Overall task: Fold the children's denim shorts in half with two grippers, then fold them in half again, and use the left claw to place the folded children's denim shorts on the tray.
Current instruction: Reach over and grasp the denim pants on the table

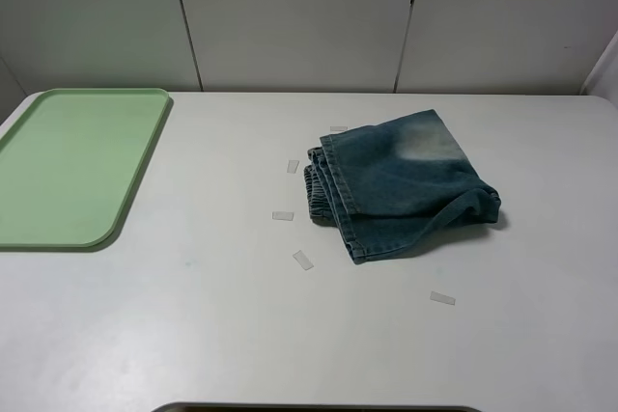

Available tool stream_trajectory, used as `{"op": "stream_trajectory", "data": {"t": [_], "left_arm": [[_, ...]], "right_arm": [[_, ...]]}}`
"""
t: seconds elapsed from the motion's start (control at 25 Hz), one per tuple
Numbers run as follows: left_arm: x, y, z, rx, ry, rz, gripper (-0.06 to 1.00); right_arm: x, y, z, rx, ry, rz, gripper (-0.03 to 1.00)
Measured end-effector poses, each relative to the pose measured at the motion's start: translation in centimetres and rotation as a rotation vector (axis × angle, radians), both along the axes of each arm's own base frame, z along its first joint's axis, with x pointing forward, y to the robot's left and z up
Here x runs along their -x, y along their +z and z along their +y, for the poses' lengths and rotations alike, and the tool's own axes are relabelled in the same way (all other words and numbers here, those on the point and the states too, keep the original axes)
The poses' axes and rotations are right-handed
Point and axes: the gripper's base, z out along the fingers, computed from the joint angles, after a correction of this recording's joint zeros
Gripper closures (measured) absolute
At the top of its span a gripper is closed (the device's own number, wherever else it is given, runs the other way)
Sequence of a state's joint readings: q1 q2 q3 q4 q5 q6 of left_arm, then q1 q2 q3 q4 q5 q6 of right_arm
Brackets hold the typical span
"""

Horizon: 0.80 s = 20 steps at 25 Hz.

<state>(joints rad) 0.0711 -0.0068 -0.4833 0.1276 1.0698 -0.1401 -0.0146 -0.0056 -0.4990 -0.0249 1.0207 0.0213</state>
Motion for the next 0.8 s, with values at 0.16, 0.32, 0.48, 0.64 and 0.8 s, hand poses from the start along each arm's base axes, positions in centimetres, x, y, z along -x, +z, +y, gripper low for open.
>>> {"op": "stream_trajectory", "data": {"t": [0.16, 0.32, 0.48, 0.64, 0.8], "left_arm": [[0.0, 0.0, 0.0, 0.000, 0.000, 0.000, 0.06], [0.0, 0.0, 0.0, -0.001, -0.001, 0.000, 0.06], [-0.1, 0.0, 0.0, -0.001, -0.001, 0.012, 0.07], [-3.7, 3.2, 0.3, 0.009, -0.003, 0.152, 0.07], [-7.6, 5.0, 0.4, 0.029, -0.014, 0.232, 0.07]], "right_arm": [[0.0, 0.0, 0.0, -0.001, 0.000, 0.000, 0.27], [0.0, 0.0, 0.0, -0.002, 0.001, 0.000, 0.27], [0.0, 0.0, 0.0, -0.002, 0.002, 0.000, 0.27], [0.0, 0.0, 0.0, -0.002, 0.002, 0.000, 0.27], [0.0, 0.0, 0.0, -0.003, 0.002, -0.002, 0.27]]}}
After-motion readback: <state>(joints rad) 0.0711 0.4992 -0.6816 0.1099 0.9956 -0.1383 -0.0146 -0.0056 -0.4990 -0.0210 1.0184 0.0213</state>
